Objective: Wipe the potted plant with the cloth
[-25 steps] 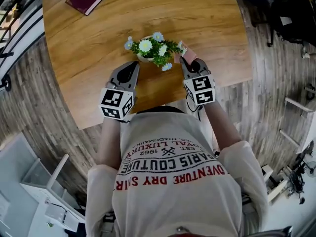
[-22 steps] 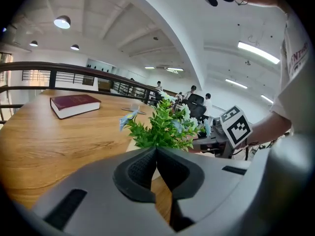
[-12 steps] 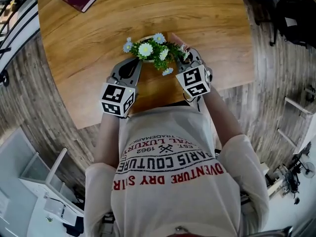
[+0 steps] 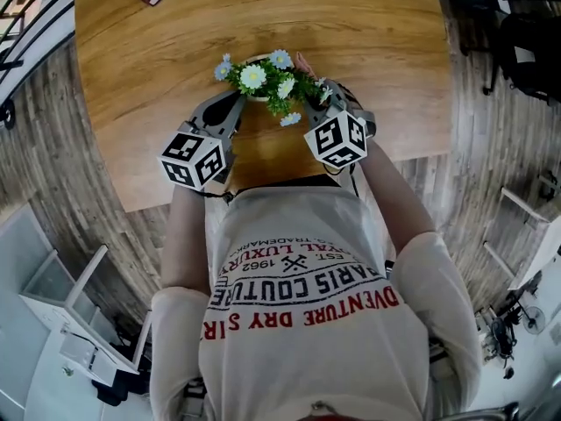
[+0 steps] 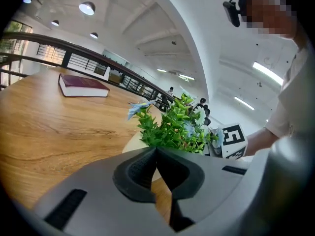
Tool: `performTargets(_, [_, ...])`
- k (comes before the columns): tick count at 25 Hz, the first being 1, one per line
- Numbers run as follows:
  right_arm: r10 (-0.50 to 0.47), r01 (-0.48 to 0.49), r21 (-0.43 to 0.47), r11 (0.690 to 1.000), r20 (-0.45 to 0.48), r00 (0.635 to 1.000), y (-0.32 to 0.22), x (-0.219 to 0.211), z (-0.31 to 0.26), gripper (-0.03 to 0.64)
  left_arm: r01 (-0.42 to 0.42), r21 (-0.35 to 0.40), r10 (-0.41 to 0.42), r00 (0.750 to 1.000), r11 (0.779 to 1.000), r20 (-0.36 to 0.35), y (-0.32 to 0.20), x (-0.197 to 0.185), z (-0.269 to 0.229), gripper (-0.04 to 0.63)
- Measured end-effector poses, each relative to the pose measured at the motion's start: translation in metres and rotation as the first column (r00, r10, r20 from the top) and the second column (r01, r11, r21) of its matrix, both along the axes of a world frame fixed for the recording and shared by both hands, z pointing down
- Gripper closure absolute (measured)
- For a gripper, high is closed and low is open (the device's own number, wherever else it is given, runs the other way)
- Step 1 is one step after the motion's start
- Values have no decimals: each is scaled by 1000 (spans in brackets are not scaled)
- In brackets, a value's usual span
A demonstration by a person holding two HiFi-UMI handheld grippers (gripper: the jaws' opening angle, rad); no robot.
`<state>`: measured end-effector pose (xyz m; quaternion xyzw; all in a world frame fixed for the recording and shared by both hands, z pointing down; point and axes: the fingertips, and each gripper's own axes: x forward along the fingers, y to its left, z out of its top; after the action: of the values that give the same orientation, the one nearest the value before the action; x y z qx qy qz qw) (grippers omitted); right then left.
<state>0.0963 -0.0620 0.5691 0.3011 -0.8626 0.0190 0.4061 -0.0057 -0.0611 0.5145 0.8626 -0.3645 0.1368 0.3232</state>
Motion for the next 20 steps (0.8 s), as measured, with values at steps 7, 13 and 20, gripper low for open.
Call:
performTargets(7, [-4,5,-40,999,12,1000,16,-5,6,581,-41,48,36,995,998,88,-1,2,0,578])
performTargets(13, [51,-48,-94,994,39,998,28,-15,10,581,-80,112,67,990,990,120,-1,2,1,578])
performTargets(20, [181,-163,-173,971,94,979,36,-29,7,581,-158,138,138,980,978,144,0,3,-1,578])
